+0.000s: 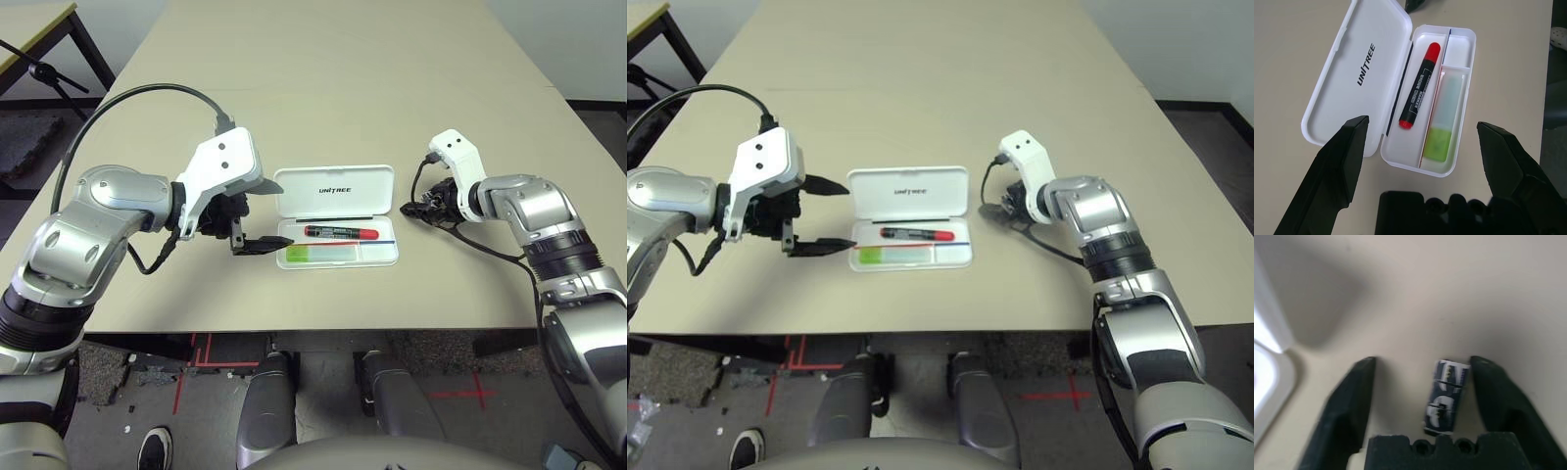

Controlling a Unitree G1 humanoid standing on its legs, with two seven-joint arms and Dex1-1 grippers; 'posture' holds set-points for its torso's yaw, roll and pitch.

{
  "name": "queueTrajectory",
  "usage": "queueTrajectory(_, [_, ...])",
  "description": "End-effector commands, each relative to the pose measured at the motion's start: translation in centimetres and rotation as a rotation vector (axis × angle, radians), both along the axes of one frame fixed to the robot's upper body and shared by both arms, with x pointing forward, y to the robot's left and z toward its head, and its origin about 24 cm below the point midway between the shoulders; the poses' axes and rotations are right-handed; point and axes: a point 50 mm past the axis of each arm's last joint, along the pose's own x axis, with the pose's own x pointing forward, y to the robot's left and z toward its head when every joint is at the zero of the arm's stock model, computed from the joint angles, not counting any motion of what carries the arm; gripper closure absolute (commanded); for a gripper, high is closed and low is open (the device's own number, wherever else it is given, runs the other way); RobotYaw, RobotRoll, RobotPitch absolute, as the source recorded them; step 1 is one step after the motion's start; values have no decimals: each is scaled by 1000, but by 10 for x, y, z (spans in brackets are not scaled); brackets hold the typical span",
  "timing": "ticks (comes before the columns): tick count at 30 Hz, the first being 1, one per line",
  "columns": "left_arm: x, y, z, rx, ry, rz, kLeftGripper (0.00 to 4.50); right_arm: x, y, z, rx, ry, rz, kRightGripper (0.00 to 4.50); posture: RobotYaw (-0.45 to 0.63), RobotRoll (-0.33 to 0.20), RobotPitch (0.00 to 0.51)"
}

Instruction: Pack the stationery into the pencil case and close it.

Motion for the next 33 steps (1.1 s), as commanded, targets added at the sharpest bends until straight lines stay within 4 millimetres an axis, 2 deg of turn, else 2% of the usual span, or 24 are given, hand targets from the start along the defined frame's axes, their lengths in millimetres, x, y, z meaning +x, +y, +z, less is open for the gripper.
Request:
queueTrajectory(1, [-2,-2,-2,12,6,-3,0,-2,-5,-7,-21,50,-7,2094,-17,0,150])
queueTrajectory(6, [-2,-1,-3,15,5,0,0,-2,-12,7,-38,19,14,4091,-17,0,150])
queueTrajectory(7, [-2,-1,-3,15,5,1,0,-2,-12,11,-44,1,46,4182,-20,0,150])
queueTrajectory(15, [-1,1,-2,22,3,3,0,-22,-15,40,-99,-84,420,4181,-23,0,153])
queueTrajectory(20, [-1,3,-1,28,1,7,0,-40,-9,50,-94,-82,669,4181,-25,0,155])
queueTrajectory(26, [0,4,0,36,0,10,0,-58,16,57,-44,-68,896,4181,-25,0,155])
queueTrajectory(33, [0,6,-1,53,0,16,0,-60,35,58,-48,-70,1005,4181,-21,0,152])
